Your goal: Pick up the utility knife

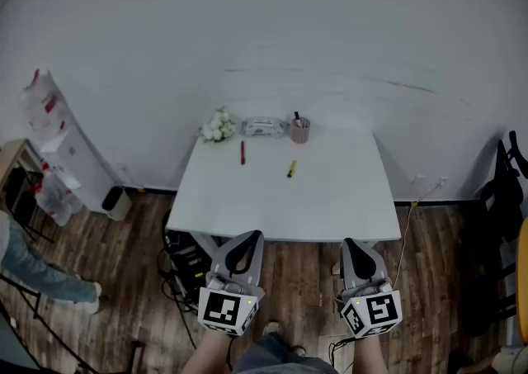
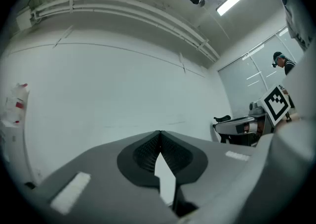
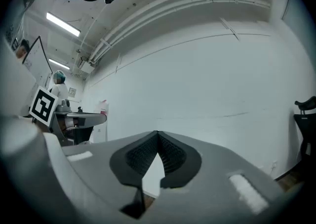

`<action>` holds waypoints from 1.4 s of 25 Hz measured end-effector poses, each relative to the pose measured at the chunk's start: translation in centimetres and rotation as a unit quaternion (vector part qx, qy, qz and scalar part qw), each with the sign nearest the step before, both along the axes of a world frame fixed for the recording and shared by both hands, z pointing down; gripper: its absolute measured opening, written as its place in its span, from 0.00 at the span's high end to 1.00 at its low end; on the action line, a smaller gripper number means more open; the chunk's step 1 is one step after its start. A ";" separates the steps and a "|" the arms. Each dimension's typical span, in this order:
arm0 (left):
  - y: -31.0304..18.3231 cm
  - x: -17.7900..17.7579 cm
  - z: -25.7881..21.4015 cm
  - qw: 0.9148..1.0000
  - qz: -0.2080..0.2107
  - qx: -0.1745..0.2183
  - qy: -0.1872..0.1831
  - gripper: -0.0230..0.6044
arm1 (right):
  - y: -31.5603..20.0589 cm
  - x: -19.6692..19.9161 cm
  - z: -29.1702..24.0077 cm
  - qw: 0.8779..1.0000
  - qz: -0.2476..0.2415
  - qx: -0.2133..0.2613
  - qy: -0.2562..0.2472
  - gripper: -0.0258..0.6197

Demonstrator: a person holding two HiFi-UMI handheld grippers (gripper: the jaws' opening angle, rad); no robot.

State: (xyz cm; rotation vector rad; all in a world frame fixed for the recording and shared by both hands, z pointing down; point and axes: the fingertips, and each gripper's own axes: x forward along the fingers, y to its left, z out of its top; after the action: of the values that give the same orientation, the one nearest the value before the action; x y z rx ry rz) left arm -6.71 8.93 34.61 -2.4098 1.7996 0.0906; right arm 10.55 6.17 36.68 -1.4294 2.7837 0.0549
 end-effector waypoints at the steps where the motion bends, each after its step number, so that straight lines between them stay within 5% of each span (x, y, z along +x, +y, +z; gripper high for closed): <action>1: 0.0 0.0 0.0 1.000 0.000 0.001 0.000 0.93 | 0.0 0.0 0.0 1.000 0.001 0.001 0.000 0.96; 35: -7.4 -3.2 -0.1 0.999 0.042 0.012 0.009 0.93 | -6.4 -2.9 -1.1 0.998 0.035 0.013 -0.042 0.96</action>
State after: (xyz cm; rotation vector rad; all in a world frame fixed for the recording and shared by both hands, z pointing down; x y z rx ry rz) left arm -9.93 1.50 34.47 -2.4758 1.6939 0.1432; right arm 7.61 -0.20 35.59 -1.4874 2.6554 0.0293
